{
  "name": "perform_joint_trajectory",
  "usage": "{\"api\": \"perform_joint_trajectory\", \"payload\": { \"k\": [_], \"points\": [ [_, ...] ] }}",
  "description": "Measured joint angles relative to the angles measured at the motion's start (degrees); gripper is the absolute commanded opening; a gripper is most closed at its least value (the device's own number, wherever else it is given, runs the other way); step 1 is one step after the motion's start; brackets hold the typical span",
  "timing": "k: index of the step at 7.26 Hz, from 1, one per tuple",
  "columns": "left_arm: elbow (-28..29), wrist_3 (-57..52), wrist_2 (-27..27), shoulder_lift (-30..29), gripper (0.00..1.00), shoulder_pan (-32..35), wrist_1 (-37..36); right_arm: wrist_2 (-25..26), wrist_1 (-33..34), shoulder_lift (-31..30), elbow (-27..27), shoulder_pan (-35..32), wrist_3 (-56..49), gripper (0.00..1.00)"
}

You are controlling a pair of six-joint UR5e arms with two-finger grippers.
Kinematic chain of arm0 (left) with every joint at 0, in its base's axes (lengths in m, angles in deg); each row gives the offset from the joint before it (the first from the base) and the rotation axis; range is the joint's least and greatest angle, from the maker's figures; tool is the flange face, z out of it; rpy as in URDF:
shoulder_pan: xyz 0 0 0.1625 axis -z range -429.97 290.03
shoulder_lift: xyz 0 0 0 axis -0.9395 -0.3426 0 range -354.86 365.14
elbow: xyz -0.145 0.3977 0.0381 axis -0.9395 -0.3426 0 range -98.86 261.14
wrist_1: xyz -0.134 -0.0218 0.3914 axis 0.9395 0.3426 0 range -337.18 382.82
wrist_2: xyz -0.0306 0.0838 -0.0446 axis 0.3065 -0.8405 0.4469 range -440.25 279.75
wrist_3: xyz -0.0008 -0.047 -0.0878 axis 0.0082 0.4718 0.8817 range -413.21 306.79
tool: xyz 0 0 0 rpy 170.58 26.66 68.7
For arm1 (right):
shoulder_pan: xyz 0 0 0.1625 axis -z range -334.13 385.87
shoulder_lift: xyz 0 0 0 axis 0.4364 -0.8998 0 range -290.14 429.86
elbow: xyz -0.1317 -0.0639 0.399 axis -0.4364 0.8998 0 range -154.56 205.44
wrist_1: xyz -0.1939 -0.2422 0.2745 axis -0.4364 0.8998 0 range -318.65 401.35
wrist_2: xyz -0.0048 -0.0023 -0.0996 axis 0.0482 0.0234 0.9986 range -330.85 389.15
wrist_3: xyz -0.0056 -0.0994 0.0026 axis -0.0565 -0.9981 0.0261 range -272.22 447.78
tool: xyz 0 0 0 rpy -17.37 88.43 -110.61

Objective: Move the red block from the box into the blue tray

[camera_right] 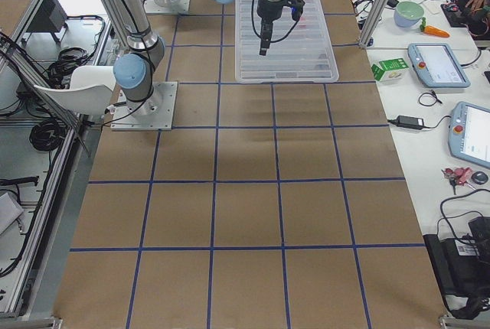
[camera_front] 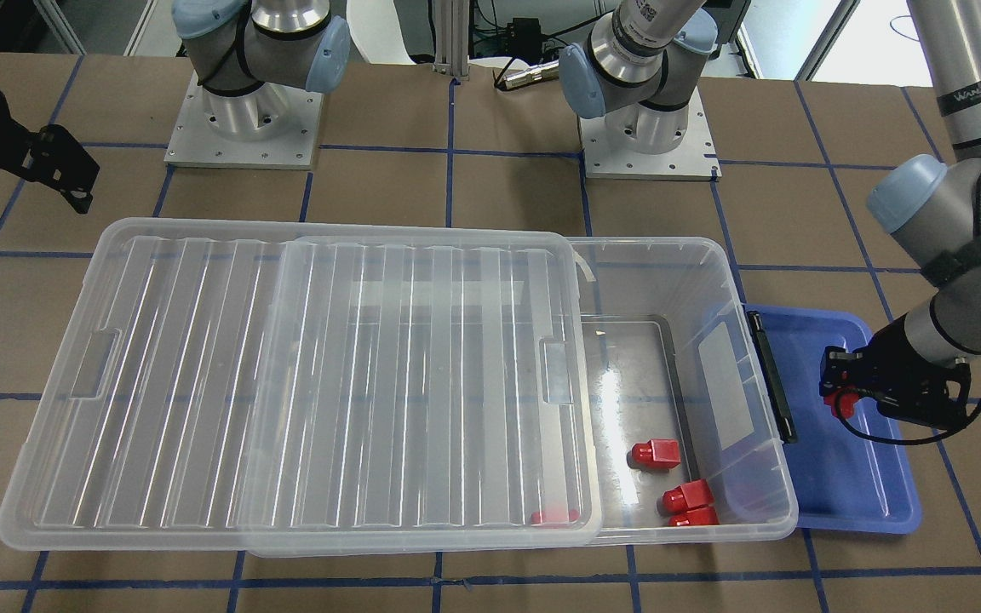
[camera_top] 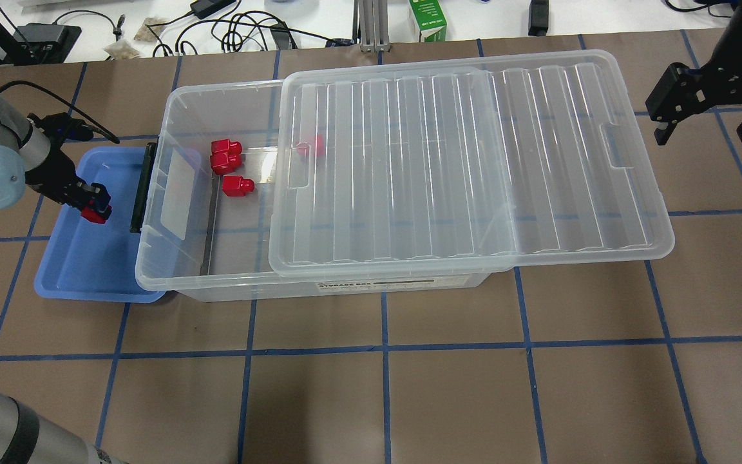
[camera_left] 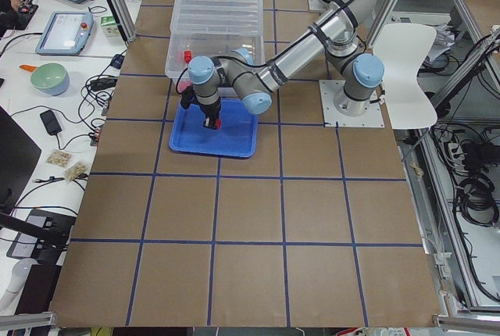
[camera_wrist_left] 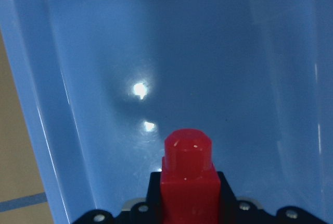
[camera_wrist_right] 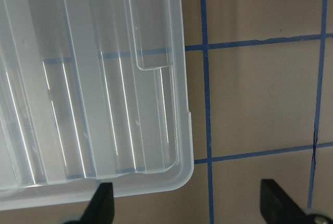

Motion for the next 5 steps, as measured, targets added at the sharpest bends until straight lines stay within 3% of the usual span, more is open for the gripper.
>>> {"api": "perform_joint_trajectory", "payload": {
  "k": [1, 2, 5],
  "points": [
    [-0.4, -0.2, 0.0, -1.0, 0.62, -0.2, -1.3, 0.0, 0.0, 0.3, 0.0, 0.1, -0.1, 1.0],
    [-0.6, -0.2, 0.0, -1.8, 0.81, -0.3, -2.6, 0.1, 0.0, 0.7, 0.0, 0.2, 0.0, 1.0],
    [0.1, 0.0, -0.4, -1.8, 0.84, -0.2, -3.3, 0.1, 0.0, 1.5, -0.1, 0.5, -0.4, 1.0]
  ]
}}
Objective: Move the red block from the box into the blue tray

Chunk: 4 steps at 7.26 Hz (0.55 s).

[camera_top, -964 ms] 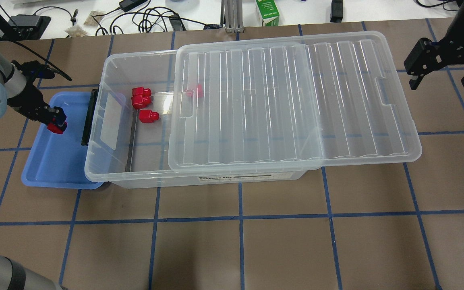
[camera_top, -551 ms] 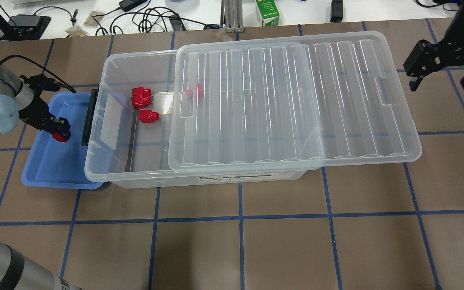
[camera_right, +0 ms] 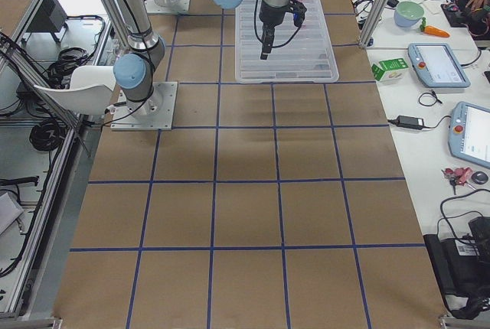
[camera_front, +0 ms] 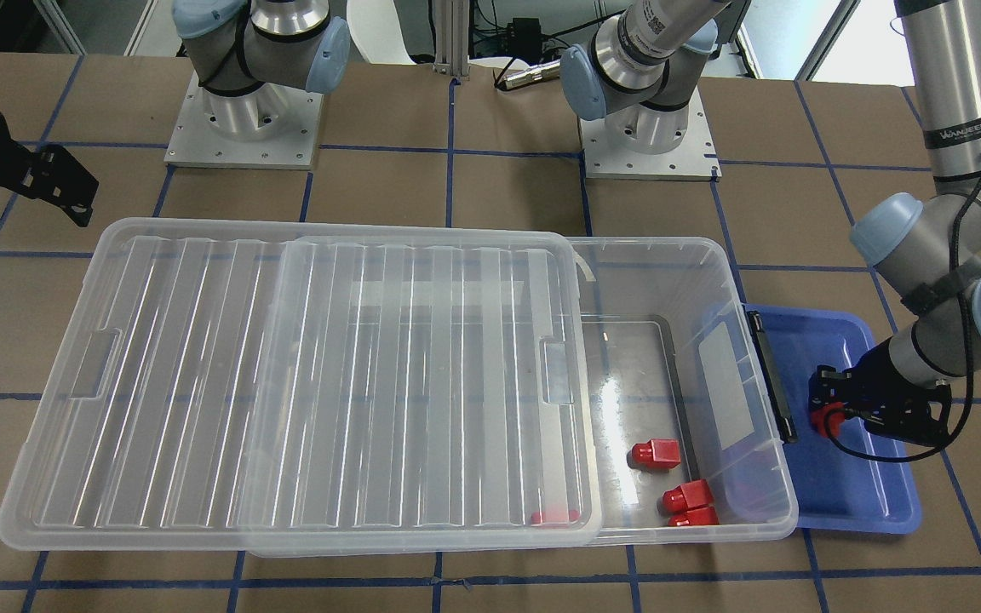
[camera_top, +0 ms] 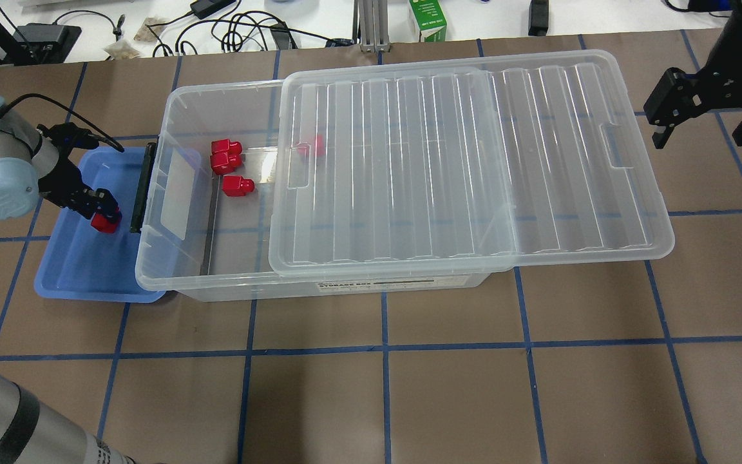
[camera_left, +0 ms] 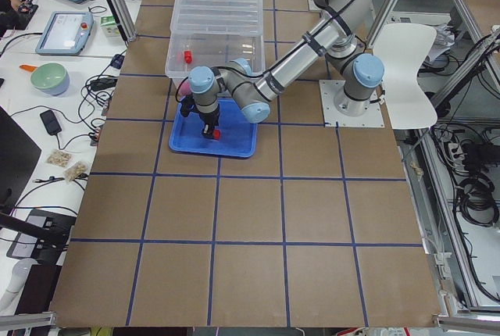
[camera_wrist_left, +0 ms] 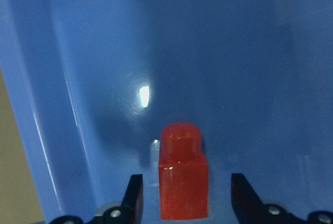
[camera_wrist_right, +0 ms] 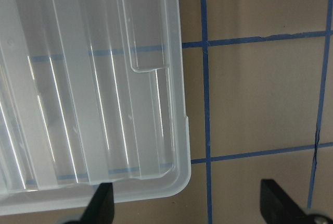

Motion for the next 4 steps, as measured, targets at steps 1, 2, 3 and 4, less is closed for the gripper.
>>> {"api": "perform_joint_trajectory", "payload": {
  "k": [1, 2, 3, 4],
  "points": [
    [0.1, 0.3, -0.1, 1.1, 0.84, 0.4, 1.4, 0.0, 0.0, 0.2, 0.0, 0.1, 0.0, 1.0],
    [0.6, 0.9, -0.1, 3.1, 0.84, 0.8, 4.3, 0.0, 0.2, 0.7, 0.0, 0.8, -0.1, 1.0],
    [1.5, 1.9, -0.2, 5.5, 0.84, 1.3, 8.0, -0.2, 1.0, 2.2, -0.2, 2.4, -0.3, 1.0],
    [2.7, 2.8, -0.3, 8.2, 0.84, 2.4, 12.1, -0.3, 3.5, 4.7, -0.5, 3.9, -1.1, 1.0]
  ]
}}
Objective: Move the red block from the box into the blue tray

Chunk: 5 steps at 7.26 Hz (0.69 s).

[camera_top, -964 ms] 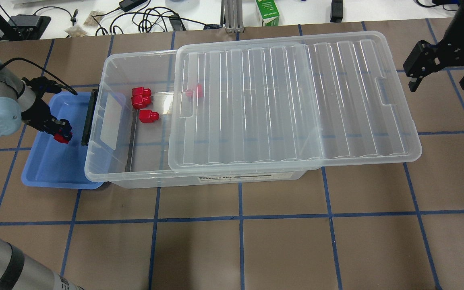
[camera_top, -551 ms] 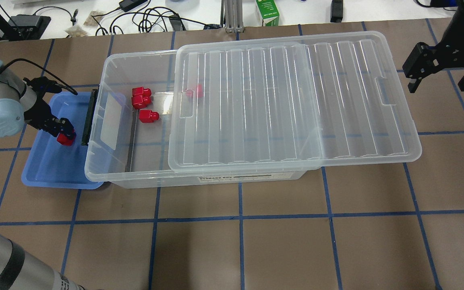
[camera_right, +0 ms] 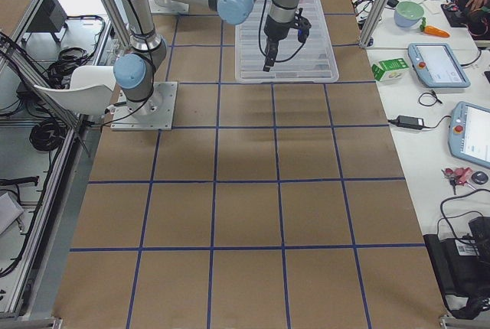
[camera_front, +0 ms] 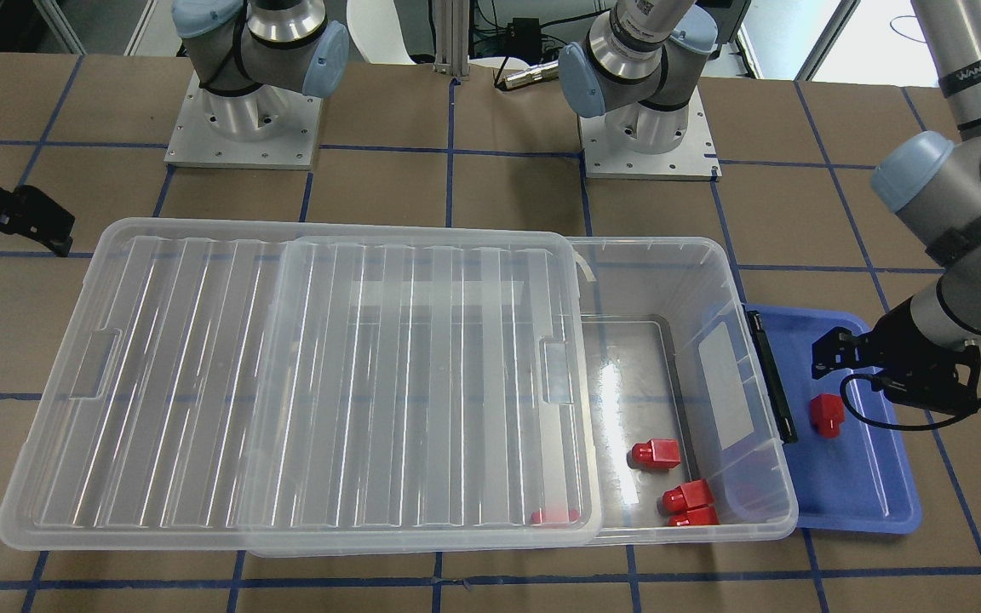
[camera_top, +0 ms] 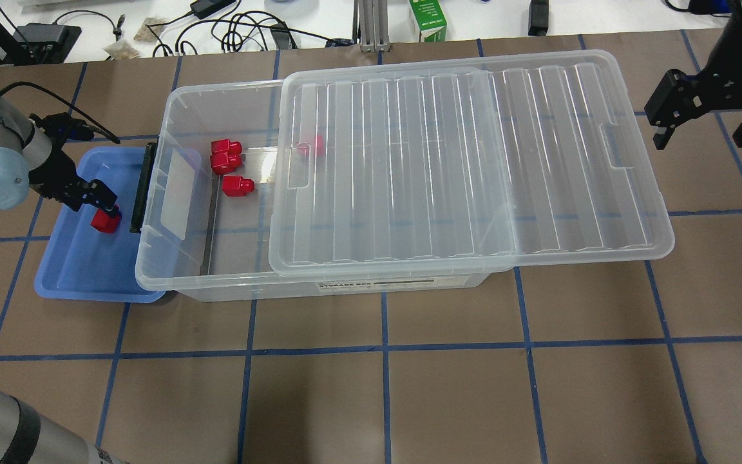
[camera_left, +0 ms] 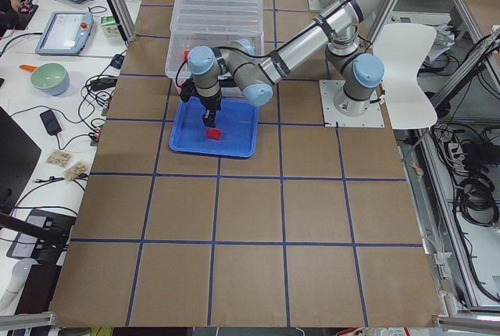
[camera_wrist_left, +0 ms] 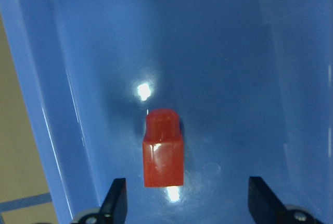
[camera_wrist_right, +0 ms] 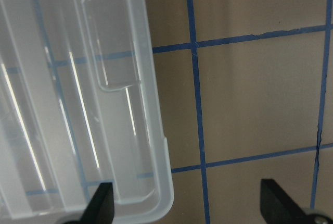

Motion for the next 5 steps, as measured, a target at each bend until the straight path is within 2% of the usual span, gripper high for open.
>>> {"api": "perform_joint_trajectory", "payload": {
  "k": [2, 3, 5],
  "points": [
    [3.8, 2.8, -0.3, 5.1, 0.85, 3.2, 8.8, 0.1, 5.2, 2.8, -0.8, 1.7, -4.2, 1.0],
    [5.6, 6.6, -0.4, 7.1, 0.91, 6.1, 12.4, 0.1, 6.5, 3.5, -1.4, 2.7, -5.3, 1.0],
    [7.0, 18.1, -0.5, 10.4, 0.93, 13.5, 16.1, 0.1, 9.5, 4.0, -4.4, 4.8, -6.1, 1.0]
  ]
}}
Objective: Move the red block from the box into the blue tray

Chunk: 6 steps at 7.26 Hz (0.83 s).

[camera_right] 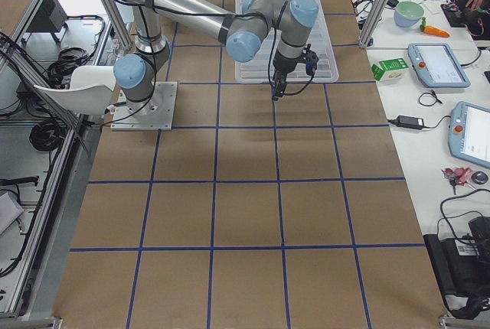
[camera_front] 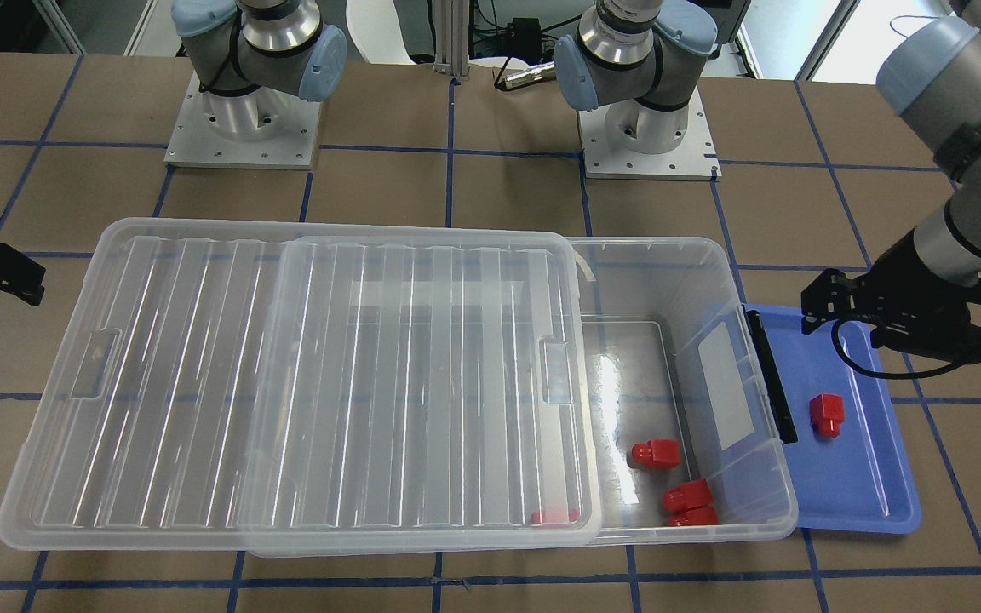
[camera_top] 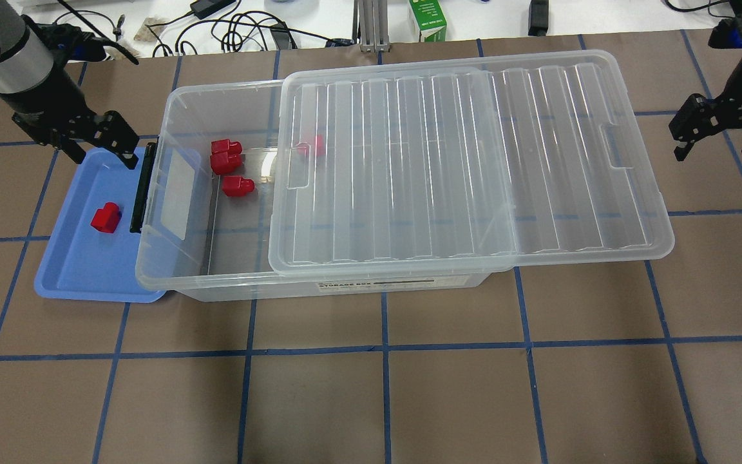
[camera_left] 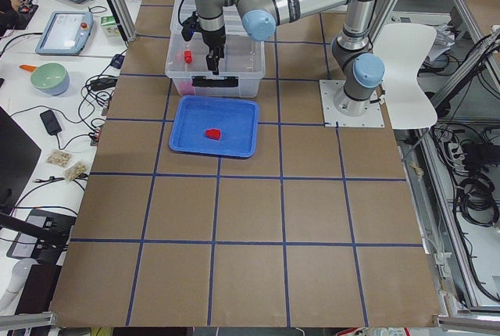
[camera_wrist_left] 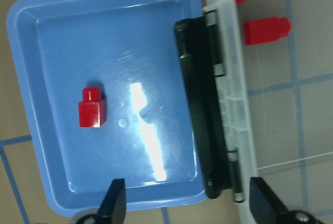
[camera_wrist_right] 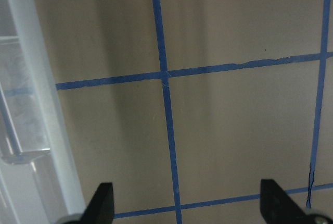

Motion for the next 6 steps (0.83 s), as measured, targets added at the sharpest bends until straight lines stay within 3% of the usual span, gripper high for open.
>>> {"api": "perform_joint_trajectory", "payload": {
  "k": [2, 6],
  "points": [
    [0.2, 9.7, 0.2, 2.2, 0.99, 6.0, 1.2, -0.3, 5.0, 0.1, -2.7, 0.5, -1.2, 1.0],
    [-0.6, 18.9, 0.1, 5.1, 1.0, 14.2, 1.3, -0.9, 6.7, -0.3, -5.5, -0.2, -2.3, 1.0]
  ]
}}
